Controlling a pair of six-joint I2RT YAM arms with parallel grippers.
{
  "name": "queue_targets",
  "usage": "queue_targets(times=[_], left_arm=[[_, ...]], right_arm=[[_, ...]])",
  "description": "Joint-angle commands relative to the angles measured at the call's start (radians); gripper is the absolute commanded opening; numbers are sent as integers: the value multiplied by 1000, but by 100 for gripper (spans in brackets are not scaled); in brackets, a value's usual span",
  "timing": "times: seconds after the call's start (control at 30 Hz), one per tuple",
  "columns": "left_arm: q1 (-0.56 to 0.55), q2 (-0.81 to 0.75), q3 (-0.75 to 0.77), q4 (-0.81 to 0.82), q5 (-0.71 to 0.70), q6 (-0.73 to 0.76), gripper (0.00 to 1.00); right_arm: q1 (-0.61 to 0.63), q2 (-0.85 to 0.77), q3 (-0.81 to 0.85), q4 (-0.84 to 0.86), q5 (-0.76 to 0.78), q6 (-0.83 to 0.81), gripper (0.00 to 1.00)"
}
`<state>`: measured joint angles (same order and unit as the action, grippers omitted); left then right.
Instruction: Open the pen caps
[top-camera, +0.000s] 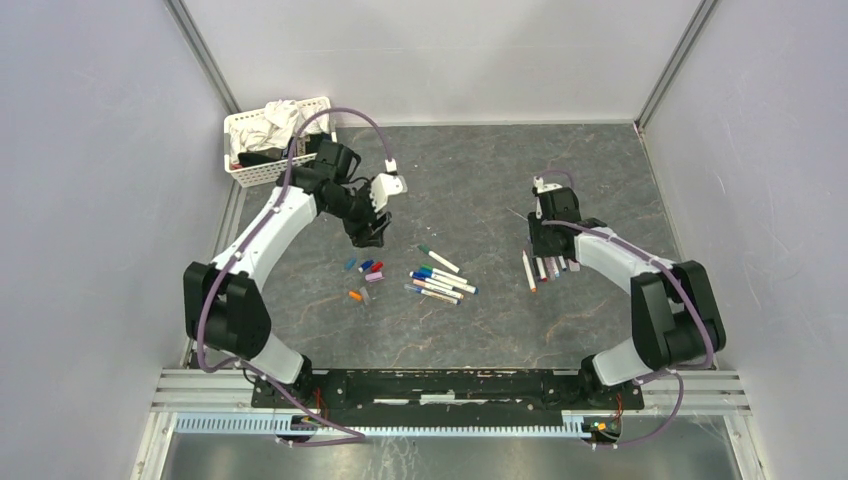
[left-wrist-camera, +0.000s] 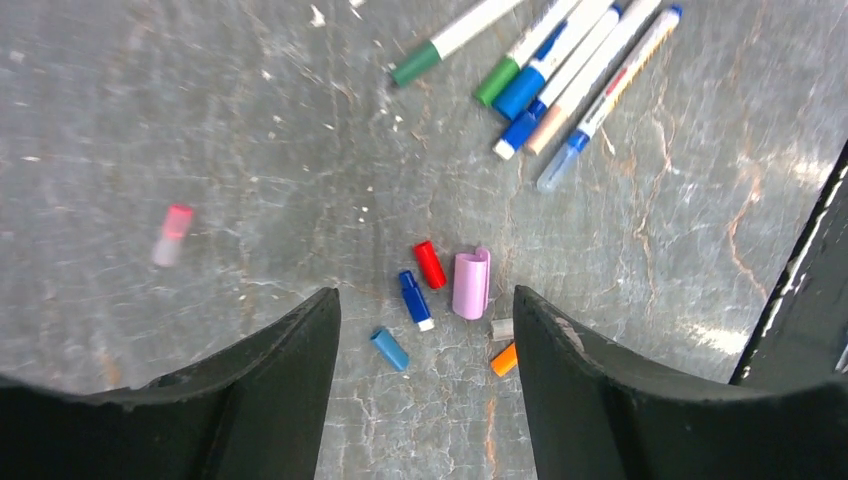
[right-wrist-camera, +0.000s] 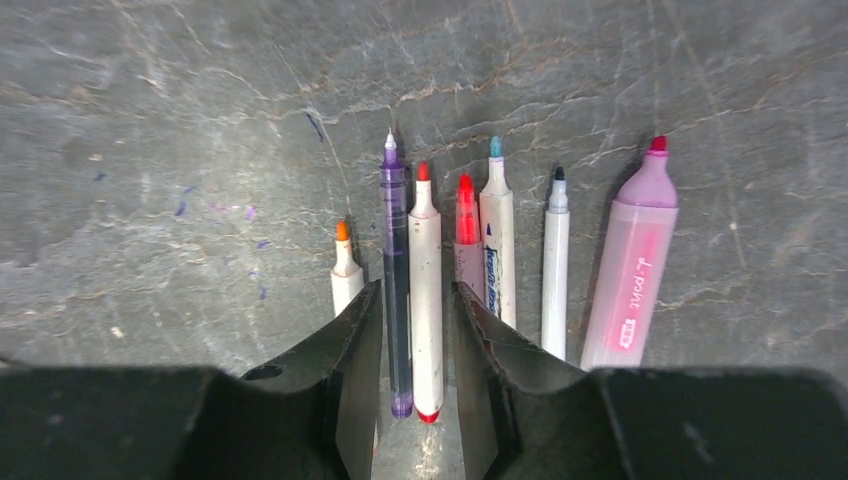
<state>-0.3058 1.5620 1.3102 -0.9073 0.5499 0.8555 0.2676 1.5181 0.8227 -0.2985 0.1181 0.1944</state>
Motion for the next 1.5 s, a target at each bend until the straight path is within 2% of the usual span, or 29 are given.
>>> queue_targets(times=[0.0, 0.07, 0.1, 0.13, 0.27, 0.37, 0.57, 0.7, 0.97, 1.2, 1.47], left_arm=[[4, -63, 108, -108, -7, -125, 71], [5, -89, 122, -105, -27, -154, 72], [6, -104, 124, -101, -41, -166, 87], [8, -118, 123, -94, -54, -181, 90], [11, -173, 112, -21, -127, -268, 94], [14, -215, 84, 32, -185, -310, 100], [18, -237, 23, 76, -247, -359, 100], [24, -213, 24, 94, -286, -404, 100], [33, -242, -15, 169, -320, -431, 100], [33, -257, -27, 129, -226, -387, 100], [33, -243, -39, 96, -179, -354, 100]], right_arm=[[48, -121, 41, 14, 40, 18, 38], [115, -141, 64, 3, 50, 13, 41], [148, -143, 77, 1, 50, 5, 44], [191, -140, 87, 3, 44, -5, 46], [325, -81, 140, 36, -32, -41, 55], [400, 1, 196, 42, -64, -67, 57], [492, 143, 298, 49, -74, -114, 62], [517, 207, 336, 62, -67, -125, 67], [520, 306, 389, 64, -50, -144, 69], [519, 359, 392, 62, -21, -157, 63], [488, 369, 377, 64, -13, -154, 58]])
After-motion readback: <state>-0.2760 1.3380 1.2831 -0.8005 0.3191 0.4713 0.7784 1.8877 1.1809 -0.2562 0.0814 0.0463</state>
